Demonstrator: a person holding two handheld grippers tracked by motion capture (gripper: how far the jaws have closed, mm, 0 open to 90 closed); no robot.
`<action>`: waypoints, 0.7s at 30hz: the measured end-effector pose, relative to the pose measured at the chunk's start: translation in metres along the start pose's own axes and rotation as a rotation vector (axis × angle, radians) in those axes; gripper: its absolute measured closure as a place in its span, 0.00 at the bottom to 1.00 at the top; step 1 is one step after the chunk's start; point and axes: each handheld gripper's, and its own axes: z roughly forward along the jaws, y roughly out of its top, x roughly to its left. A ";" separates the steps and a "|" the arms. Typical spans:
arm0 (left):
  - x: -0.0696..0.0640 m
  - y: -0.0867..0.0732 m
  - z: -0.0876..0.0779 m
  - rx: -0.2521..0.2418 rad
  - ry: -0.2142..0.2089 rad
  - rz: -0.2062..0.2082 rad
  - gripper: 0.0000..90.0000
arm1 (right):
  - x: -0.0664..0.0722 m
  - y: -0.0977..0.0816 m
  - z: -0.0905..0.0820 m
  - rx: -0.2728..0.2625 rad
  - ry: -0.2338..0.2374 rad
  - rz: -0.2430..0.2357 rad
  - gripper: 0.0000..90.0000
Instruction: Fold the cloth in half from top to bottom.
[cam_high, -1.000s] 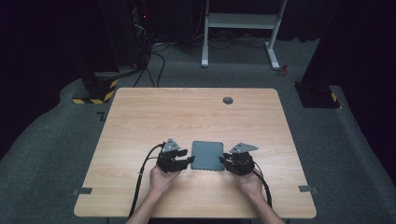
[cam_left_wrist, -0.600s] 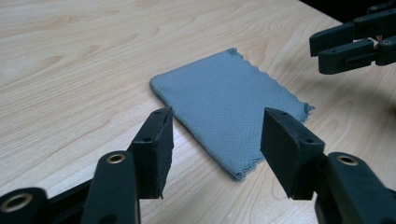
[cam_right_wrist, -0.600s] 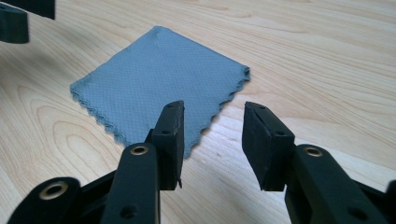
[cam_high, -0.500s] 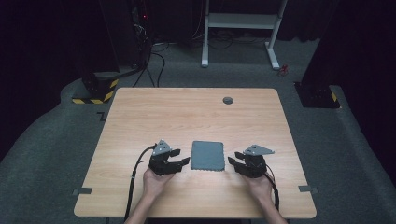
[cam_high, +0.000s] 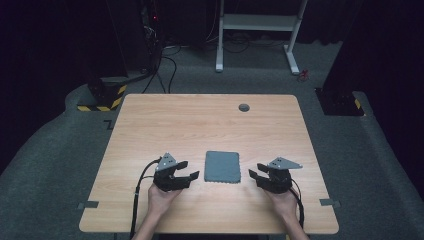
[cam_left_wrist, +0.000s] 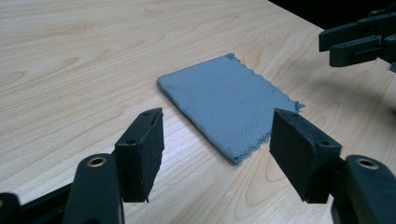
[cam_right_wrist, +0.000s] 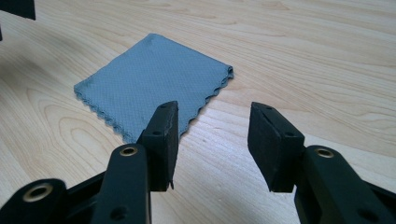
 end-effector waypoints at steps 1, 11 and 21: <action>0.001 -0.001 -0.002 -0.007 0.001 -0.007 0.39 | 0.000 0.000 -0.001 -0.001 0.000 0.003 0.59; 0.006 -0.010 -0.016 -0.021 0.010 -0.023 0.36 | -0.003 -0.007 -0.012 -0.024 -0.018 0.016 0.55; 0.011 -0.019 -0.026 -0.030 0.038 -0.048 0.34 | -0.007 -0.017 -0.021 -0.032 -0.032 0.042 0.55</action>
